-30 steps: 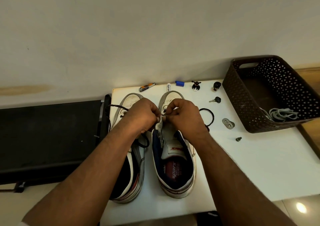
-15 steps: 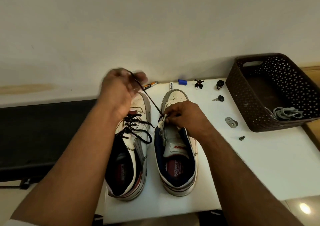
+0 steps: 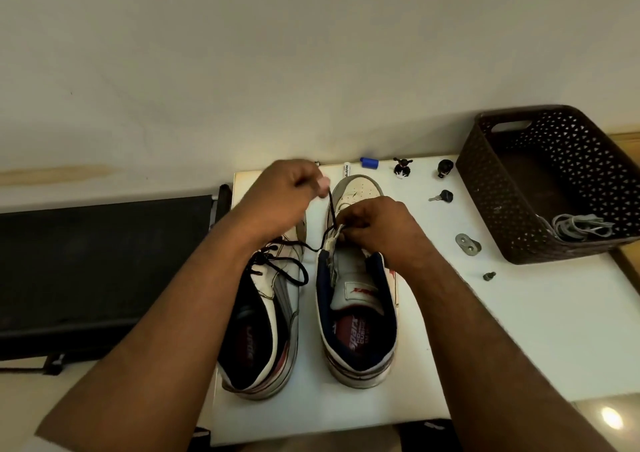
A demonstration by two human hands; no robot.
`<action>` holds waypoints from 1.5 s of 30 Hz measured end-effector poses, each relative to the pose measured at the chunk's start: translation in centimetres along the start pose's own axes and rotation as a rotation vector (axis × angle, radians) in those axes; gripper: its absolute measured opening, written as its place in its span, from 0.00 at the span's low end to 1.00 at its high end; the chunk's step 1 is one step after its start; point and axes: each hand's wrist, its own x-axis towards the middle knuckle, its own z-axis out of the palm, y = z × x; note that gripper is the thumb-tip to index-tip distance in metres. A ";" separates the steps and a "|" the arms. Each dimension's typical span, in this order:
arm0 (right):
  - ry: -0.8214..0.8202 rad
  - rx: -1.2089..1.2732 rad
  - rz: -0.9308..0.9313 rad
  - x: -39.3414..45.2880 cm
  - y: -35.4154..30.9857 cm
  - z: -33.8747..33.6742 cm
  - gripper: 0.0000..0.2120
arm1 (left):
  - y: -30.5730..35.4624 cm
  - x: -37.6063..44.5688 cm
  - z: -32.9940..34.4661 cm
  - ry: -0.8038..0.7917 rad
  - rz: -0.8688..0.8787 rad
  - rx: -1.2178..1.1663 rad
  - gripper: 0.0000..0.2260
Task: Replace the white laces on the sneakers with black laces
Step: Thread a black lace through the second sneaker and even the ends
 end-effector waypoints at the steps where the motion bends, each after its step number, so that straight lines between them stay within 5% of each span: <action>1: 0.005 -0.005 0.003 0.0 0.1 -0.1 0.15 | 0.4 0.1 0.0 0.094 -0.006 -0.278 0.09; 4: 0.030 -0.011 0.002 0.1 0.3 -0.2 0.14 | 1.3 0.2 -0.3 0.173 -0.112 -1.366 0.14; 6: 0.037 -0.021 0.003 0.2 0.5 0.0 0.13 | 1.1 0.4 -0.6 0.222 -0.192 -1.472 0.15; 9: 0.018 -0.042 0.006 0.5 0.6 0.3 0.13 | 0.6 0.5 -0.3 0.281 -0.033 -0.528 0.11; 11: 0.024 -0.051 0.001 0.6 0.6 0.3 0.13 | -0.2 0.6 0.7 0.065 0.101 0.238 0.08; 14: 0.015 -0.099 -0.004 0.5 0.6 0.3 0.14 | -1.6 0.6 2.4 -0.252 -0.002 0.641 0.08; 16: 0.031 -0.095 0.000 0.4 0.7 0.1 0.14 | -1.0 0.6 2.2 -0.134 -0.018 0.405 0.04; 20: 0.035 -0.079 0.015 0.3 0.8 0.0 0.12 | -0.1 1.3 -1.3 0.415 -0.011 -0.627 0.12; 22: 0.038 -0.074 0.013 0.3 0.7 0.1 0.12 | -0.2 1.4 -2.9 0.455 -0.025 -1.123 0.10; 24: 0.040 -0.084 0.014 0.3 0.5 0.1 0.12 | -0.5 1.2 -3.3 0.356 -0.140 -1.316 0.12; 26: 0.042 -0.078 0.022 0.3 0.4 0.0 0.11 | 0.0 0.7 -2.5 0.287 -0.198 -1.063 0.10; 30: 0.040 -0.099 0.020 0.2 0.4 -0.1 0.12 | -1.2 0.5 0.8 0.076 0.036 0.269 0.18; 32: 0.025 -0.127 0.016 0.2 0.3 -0.1 0.12 | -1.6 0.6 1.9 -0.111 0.010 0.481 0.13; 38: 0.018 -0.117 0.020 0.2 0.3 -0.2 0.13 | -1.6 0.8 2.9 -0.199 -0.016 0.667 0.07; 45: -0.025 -0.069 0.006 0.2 0.3 -0.2 0.16 | -0.1 0.1 -2.5 -0.021 -0.157 0.378 0.08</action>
